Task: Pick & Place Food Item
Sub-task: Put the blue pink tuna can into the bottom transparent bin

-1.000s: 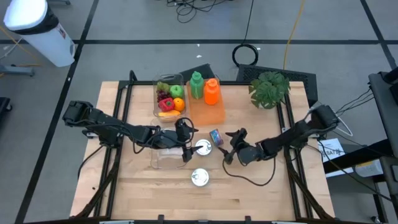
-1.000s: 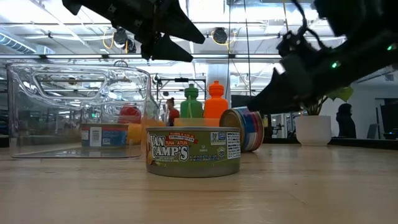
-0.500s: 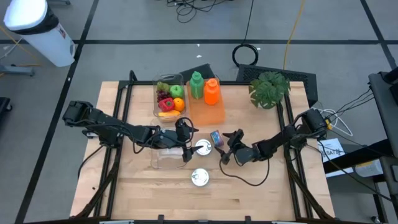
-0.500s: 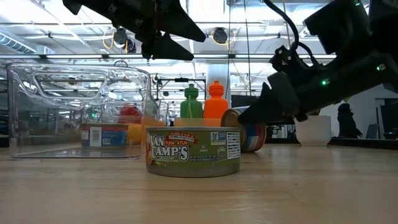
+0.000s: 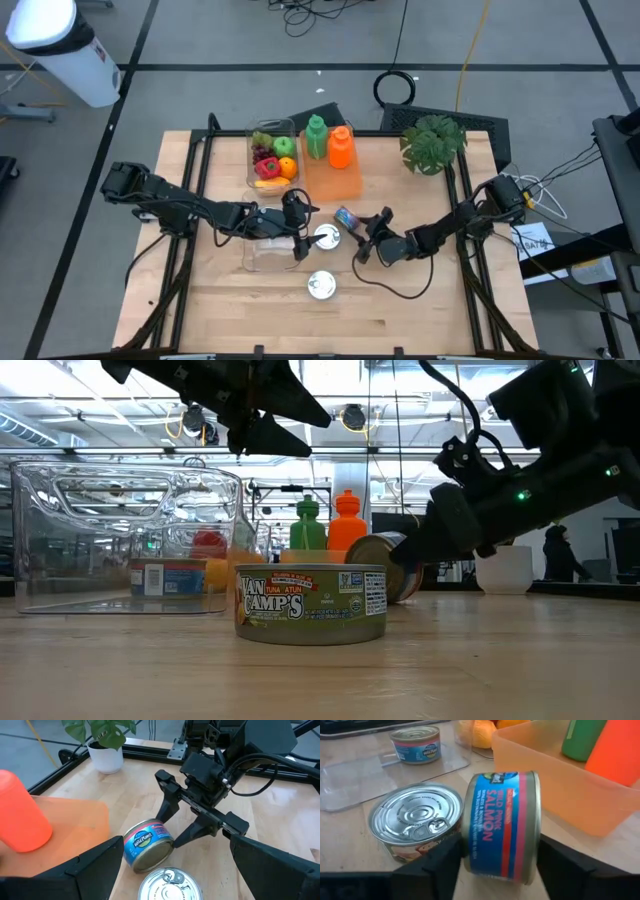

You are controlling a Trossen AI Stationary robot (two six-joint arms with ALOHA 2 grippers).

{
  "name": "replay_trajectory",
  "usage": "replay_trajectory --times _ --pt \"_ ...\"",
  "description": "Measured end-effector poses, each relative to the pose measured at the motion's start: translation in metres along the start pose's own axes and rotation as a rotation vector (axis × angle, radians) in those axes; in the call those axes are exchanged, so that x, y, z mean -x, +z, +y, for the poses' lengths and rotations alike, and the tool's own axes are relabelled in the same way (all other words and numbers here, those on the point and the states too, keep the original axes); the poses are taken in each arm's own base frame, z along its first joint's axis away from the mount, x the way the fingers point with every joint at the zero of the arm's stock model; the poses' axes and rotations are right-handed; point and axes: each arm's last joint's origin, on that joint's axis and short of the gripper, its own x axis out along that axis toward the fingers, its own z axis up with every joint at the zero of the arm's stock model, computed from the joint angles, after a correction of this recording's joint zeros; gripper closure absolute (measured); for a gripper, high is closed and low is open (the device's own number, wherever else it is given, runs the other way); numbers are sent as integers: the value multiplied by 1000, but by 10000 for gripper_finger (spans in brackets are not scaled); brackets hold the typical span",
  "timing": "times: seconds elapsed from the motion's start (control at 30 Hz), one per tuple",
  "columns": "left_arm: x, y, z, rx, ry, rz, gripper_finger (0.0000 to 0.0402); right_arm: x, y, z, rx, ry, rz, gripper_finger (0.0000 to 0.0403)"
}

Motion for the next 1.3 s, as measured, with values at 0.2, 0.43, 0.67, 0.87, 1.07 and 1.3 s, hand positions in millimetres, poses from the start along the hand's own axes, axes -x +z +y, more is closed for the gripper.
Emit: replay_trajectory --times 0.2,0.43,0.67,0.87,1.07,1.3 --pt "0 0 0 1 0 0 23 0 0 0 57 2 1 222" --pt "0 0 -1 61 -27 7 23 8 8 3 177 40 -21 229" --pt "0 0 -2 31 -59 12 23 44 46 17 218 270 -130 235" --pt "0 2 -3 34 -87 -5 23 71 67 22 173 428 -205 235" --pt "-10 -3 -18 -110 -180 -79 23 79 71 24 164 512 -216 236" --pt "-22 -10 -32 -192 -292 -164 23 80 71 26 168 586 -215 236"
